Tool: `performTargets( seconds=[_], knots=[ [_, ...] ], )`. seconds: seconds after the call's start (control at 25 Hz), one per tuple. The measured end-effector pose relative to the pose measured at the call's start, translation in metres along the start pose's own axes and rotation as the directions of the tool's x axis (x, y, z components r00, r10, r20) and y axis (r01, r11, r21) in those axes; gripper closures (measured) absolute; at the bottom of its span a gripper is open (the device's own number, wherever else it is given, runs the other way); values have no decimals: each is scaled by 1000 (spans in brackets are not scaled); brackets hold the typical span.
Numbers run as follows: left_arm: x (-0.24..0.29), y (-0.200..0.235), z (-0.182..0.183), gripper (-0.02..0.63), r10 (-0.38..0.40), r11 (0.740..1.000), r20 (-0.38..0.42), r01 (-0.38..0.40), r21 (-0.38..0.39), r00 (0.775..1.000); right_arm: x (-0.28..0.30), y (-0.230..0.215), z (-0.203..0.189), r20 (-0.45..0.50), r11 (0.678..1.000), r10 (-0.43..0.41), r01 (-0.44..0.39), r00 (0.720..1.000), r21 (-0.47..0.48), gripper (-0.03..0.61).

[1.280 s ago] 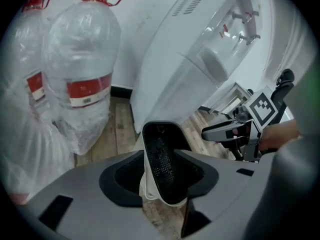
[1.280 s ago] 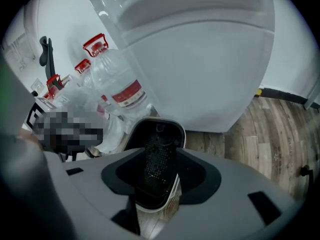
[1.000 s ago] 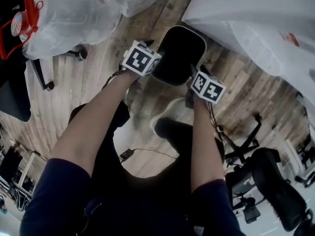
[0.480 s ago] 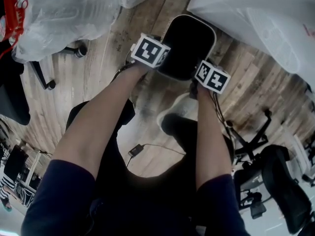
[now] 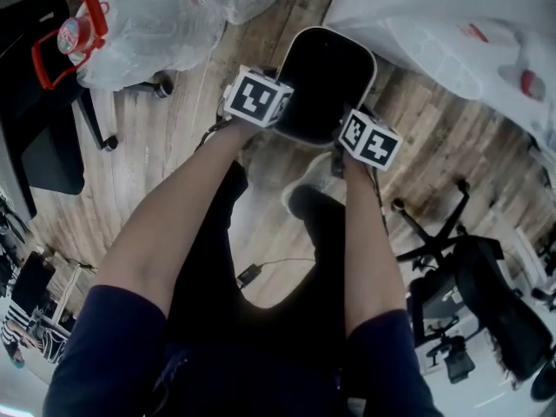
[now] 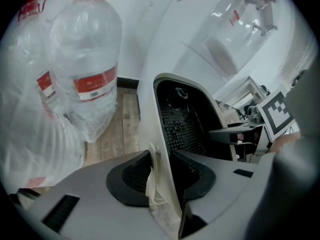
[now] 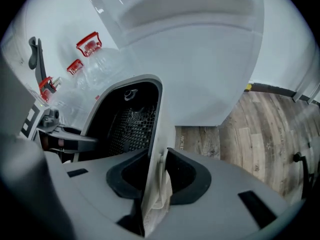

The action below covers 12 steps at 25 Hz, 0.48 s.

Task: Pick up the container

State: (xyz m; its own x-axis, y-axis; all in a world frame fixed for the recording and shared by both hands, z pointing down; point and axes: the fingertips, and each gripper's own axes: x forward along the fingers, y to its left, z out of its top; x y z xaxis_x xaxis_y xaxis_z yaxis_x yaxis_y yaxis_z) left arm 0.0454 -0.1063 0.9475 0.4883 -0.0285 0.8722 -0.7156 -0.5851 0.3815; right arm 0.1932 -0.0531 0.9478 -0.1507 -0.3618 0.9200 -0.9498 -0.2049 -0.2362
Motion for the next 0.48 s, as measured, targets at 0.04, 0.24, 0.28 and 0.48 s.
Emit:
performTargets(
  seconds=[0.04,0.24,0.28,0.48],
  knots=[
    [-17,-5,7,475,3,1000,10,-3,1,1000,-16,7,7,6,1000,3,-3,1000,-3,477],
    [-108,-32,41,474,8,1000,50,-8,0,999,-104,39,49,51,1000,13,-11,999,-28,477],
    [-126,-39,44,474,5,1000,47,-5,-7,999,-122,45,56,58,999,16,-14,998,-33,477],
    [-210,-75,65,471,-8,1000,58,9,-20,998,-208,73,86,82,998,39,-35,996,-55,474]
  ],
)
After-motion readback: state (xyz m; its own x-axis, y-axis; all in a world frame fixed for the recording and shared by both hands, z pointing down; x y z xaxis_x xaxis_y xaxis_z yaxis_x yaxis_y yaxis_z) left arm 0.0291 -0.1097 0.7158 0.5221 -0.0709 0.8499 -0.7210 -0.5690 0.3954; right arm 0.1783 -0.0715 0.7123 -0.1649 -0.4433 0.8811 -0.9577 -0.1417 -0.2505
